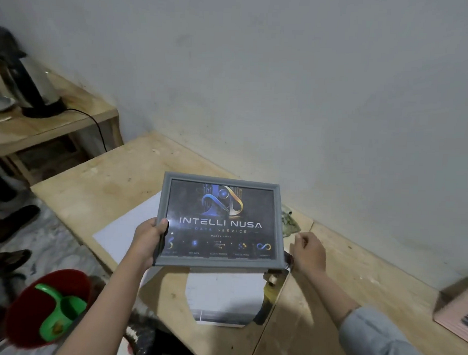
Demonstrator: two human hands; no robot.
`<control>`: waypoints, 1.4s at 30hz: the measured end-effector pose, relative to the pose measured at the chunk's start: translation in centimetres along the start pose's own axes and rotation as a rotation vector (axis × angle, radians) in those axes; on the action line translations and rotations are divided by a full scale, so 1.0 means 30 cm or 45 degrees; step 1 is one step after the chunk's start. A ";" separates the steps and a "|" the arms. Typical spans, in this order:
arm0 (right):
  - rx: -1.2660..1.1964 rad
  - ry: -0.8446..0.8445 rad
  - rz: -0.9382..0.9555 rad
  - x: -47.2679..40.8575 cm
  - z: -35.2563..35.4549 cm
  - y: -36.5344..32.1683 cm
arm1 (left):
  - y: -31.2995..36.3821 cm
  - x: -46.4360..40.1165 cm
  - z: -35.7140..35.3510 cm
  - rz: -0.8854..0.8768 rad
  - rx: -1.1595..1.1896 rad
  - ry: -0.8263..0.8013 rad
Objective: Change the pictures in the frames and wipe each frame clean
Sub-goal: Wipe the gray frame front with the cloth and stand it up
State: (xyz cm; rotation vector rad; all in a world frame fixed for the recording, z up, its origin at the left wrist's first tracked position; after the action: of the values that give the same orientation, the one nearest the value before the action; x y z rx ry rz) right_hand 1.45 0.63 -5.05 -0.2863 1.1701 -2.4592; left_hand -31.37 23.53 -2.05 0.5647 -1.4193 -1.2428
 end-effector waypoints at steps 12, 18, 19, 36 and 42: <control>0.878 -0.519 0.307 -0.299 -0.308 -0.117 | -0.050 -0.077 0.175 0.102 0.078 0.243; 0.788 -0.395 0.359 -0.378 -0.369 -0.124 | -0.032 -0.074 0.138 0.123 0.063 0.284; 0.764 -0.366 0.372 -0.382 -0.363 -0.124 | -0.029 -0.075 0.135 0.116 0.065 0.286; 0.585 0.238 1.475 -0.132 0.168 -0.419 | 0.189 0.046 -0.204 -0.206 0.095 -0.071; 0.717 0.372 1.415 0.013 0.393 -0.194 | 0.262 0.138 -0.369 -0.314 0.155 -0.198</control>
State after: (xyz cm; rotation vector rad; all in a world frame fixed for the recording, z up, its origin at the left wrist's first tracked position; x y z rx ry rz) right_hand 3.65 -4.42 6.89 0.7171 0.4311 -1.6922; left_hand -20.05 18.48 4.87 0.7582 -1.5995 -1.4263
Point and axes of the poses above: each hand's wrist, its own x-axis away from the middle knuckle, its own z-axis out of the back of the hand, y = z × x, the point moved 6 cm from there along -x, towards the middle knuckle, and after that the axes turned 5 degrees about -x, right-handed, at the moved point
